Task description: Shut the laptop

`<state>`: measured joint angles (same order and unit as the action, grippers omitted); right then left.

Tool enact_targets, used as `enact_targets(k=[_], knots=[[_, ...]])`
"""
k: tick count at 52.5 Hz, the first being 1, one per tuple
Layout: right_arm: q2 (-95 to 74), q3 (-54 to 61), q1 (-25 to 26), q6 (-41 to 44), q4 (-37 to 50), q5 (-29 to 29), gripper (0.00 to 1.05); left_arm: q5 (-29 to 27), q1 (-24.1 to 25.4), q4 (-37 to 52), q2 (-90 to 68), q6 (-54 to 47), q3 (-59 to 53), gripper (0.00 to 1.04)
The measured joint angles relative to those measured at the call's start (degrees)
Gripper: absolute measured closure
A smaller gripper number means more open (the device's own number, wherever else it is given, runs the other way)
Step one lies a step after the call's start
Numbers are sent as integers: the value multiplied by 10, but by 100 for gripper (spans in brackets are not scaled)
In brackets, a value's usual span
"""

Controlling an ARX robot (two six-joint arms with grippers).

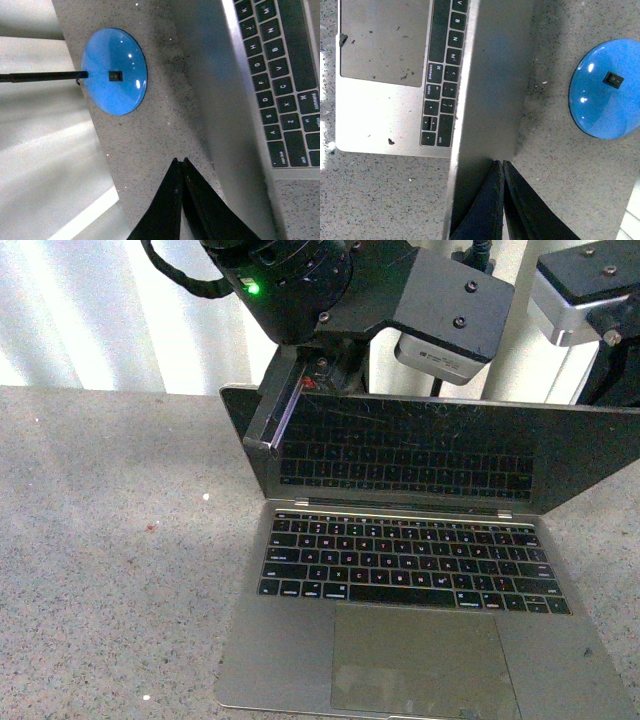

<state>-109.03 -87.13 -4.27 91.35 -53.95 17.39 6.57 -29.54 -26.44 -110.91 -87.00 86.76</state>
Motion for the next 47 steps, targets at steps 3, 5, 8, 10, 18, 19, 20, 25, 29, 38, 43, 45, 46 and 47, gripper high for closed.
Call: enact_targets(k=[3, 5, 8, 10, 18, 19, 20, 25, 29, 38, 43, 45, 46, 47], knots=[[2, 8, -1, 0, 0, 1, 102, 0, -3, 0, 2, 0, -6, 101], [4, 13, -2, 0, 1, 2, 102, 1, -5, 2, 3, 0, -10, 101], [7, 19, -3, 0, 7, 1, 102, 1, -7, 3, 5, 0, -17, 101], [9, 24, -4, 0, 10, -1, 102, 1, -9, 5, 5, 0, -21, 101], [13, 38, -9, 0, 11, -7, 102, 9, -16, 11, 7, 3, -36, 101], [14, 39, -9, 0, 11, -7, 102, 9, -16, 12, 7, 5, -38, 101], [14, 41, -10, 0, 11, -8, 102, 9, -17, 13, 7, 5, -40, 101], [14, 49, -12, 0, 14, -8, 102, 11, -20, 19, 7, 7, -48, 101], [14, 57, -13, 1, 19, -8, 102, 11, -22, 26, 7, 7, -57, 101], [14, 74, -16, 2, 24, -5, 102, 14, -26, 33, 7, 13, -69, 101], [14, 81, -17, 2, 31, -1, 102, 16, -28, 41, 7, 16, -79, 101], [14, 84, -18, 2, 37, 0, 102, 17, -29, 45, 7, 17, -83, 101], [14, 86, -18, 2, 39, 1, 102, 19, -30, 48, 7, 18, -85, 101], [14, 87, -18, 2, 41, 1, 102, 19, -30, 48, 7, 18, -86, 101]])
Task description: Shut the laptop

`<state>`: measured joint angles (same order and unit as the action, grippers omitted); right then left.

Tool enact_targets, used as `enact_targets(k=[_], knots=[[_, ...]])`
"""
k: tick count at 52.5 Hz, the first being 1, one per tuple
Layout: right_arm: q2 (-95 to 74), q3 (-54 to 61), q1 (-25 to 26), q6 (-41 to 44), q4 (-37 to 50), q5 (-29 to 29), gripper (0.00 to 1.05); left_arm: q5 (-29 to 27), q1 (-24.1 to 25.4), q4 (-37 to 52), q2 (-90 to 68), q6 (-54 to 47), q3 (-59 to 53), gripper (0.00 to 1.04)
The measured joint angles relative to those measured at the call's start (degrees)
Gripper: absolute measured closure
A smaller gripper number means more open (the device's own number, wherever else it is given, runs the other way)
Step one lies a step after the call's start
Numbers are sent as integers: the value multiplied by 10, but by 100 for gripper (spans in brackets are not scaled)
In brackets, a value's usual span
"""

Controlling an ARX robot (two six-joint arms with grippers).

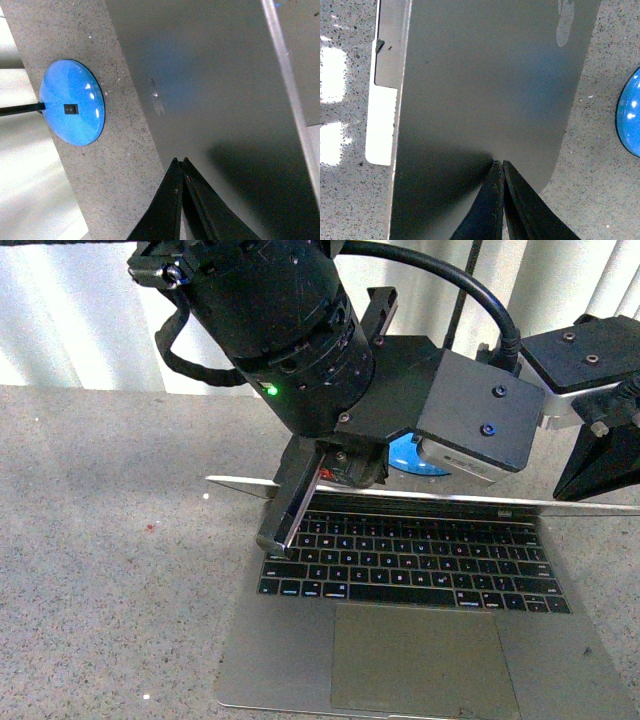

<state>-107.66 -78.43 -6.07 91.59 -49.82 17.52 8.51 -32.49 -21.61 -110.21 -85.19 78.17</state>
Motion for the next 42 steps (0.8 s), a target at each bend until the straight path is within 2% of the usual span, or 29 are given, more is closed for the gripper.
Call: enact_targets(k=[42], knots=[[-23, 66, -10, -11, 65, 28, 102, 11, -9, 49, -1, 14, -63, 101]])
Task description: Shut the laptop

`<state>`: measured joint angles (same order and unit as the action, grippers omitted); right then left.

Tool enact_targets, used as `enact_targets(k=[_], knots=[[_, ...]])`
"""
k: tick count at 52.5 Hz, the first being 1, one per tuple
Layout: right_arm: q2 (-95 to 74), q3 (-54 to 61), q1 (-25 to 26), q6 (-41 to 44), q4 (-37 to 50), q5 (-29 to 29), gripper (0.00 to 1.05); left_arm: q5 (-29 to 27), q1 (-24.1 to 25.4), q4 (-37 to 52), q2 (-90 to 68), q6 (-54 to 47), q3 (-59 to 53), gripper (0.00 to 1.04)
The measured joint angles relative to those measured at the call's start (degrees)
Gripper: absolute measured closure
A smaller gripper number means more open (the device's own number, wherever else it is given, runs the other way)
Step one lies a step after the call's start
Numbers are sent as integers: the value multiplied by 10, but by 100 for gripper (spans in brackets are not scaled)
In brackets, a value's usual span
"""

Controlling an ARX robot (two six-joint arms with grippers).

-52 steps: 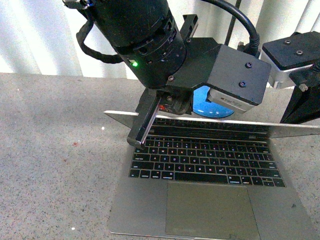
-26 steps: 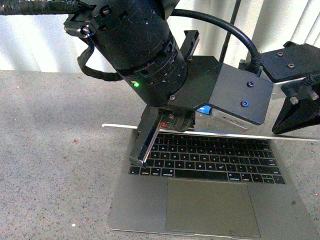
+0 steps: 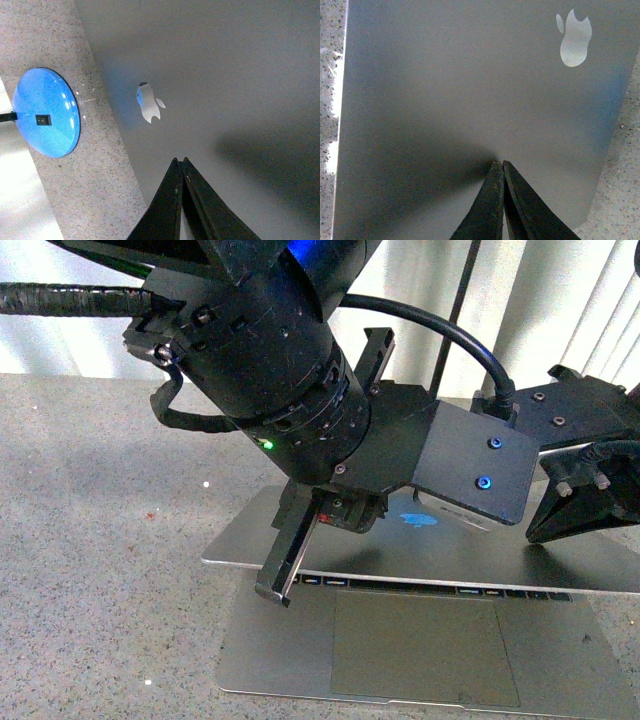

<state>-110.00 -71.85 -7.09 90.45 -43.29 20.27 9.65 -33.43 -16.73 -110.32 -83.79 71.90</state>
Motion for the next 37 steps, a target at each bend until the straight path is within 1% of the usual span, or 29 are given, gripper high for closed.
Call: enact_targets(k=[37], knots=[[-30, 61, -2, -13, 53, 9, 102, 20, -17, 70, -34, 29, -67, 101]])
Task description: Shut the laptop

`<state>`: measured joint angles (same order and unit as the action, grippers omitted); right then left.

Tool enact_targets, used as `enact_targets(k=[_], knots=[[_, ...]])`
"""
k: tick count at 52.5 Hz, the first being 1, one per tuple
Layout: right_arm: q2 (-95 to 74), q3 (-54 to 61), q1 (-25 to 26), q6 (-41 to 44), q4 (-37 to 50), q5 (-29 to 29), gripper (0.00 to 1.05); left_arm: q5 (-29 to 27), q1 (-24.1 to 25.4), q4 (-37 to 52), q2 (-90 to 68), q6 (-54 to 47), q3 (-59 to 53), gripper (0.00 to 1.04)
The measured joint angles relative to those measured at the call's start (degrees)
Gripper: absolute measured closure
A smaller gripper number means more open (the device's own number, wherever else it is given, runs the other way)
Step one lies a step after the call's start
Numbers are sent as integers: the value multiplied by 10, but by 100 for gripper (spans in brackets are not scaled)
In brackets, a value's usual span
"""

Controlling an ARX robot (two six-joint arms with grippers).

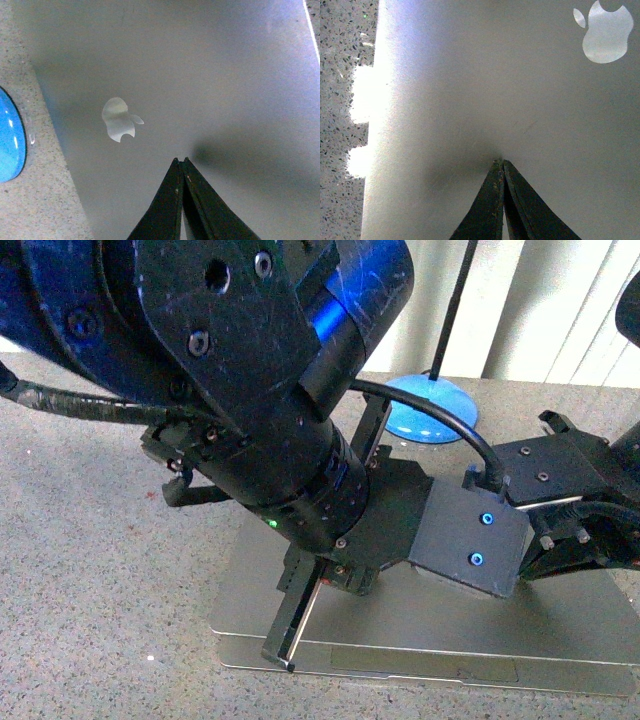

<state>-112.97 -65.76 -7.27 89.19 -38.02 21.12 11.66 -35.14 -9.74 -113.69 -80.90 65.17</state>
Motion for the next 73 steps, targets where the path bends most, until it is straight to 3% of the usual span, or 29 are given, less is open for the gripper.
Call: enact_targets(k=[31, 44, 62, 68, 73], knots=[[-12, 30, -10, -17, 25, 11, 102, 4, -3, 14, -12, 11, -36, 101], [9, 29, -7, -43, 67, 54, 102, 24, 9, 31, 15, 36, -30, 101], [73, 34, 2, -149, 233, 131, 102, 89, 36, 134, 128, 150, -53, 101], [90, 43, 9, -193, 305, 117, 102, 97, 58, 158, 179, 203, -81, 101], [99, 54, 23, -248, 391, 68, 102, 101, 93, 183, 226, 270, -112, 101]])
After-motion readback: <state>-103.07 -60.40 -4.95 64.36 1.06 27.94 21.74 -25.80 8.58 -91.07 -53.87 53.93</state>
